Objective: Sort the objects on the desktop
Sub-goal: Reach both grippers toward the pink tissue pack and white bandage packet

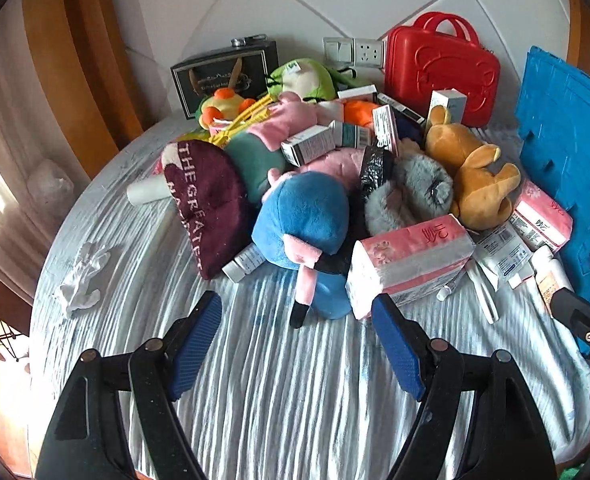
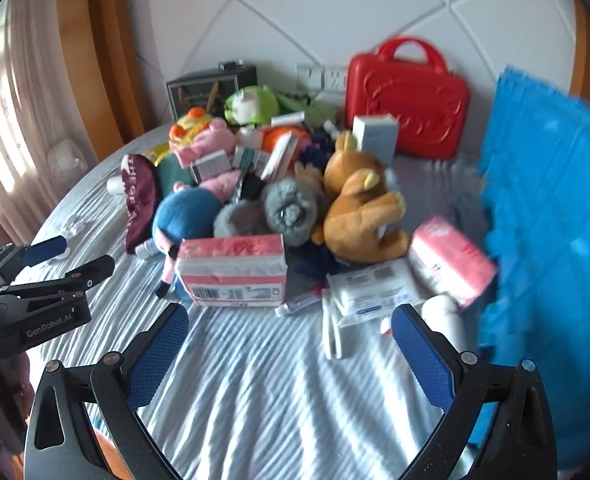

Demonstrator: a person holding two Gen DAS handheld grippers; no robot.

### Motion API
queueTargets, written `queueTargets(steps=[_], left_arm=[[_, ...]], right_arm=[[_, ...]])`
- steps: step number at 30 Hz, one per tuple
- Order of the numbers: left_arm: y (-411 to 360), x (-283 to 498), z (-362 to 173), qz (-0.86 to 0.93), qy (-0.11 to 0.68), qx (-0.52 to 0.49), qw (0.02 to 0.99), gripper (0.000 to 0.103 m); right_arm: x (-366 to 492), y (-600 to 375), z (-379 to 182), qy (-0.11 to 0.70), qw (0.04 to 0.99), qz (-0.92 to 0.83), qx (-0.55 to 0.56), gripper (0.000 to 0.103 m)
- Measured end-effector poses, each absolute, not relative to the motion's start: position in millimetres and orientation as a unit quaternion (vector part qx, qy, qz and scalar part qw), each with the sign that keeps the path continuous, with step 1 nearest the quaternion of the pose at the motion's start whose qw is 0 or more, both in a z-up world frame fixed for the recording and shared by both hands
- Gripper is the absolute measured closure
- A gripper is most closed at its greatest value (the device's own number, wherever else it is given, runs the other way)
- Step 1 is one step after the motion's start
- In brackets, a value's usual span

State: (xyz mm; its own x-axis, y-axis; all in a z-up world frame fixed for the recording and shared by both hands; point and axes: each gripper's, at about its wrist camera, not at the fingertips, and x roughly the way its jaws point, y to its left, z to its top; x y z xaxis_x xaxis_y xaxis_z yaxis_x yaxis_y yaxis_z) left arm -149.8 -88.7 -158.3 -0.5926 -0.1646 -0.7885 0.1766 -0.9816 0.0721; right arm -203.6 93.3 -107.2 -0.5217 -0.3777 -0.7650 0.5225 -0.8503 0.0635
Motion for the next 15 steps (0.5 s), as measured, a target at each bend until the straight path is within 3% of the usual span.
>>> queueTargets(steps=[7,15], left_arm=[[-75,-191,-176,-0.891,-0.026,0.452,0.041,0.026],[-41,-232,-207,-0.864,-0.105,0.482,-0.099,0.026]], right_arm=[[-247,96,-172,0.088,0.208,-0.841,0.492,0.000],[-250,126,-199,0.041,0.099,-0.849,0.517,0.000]])
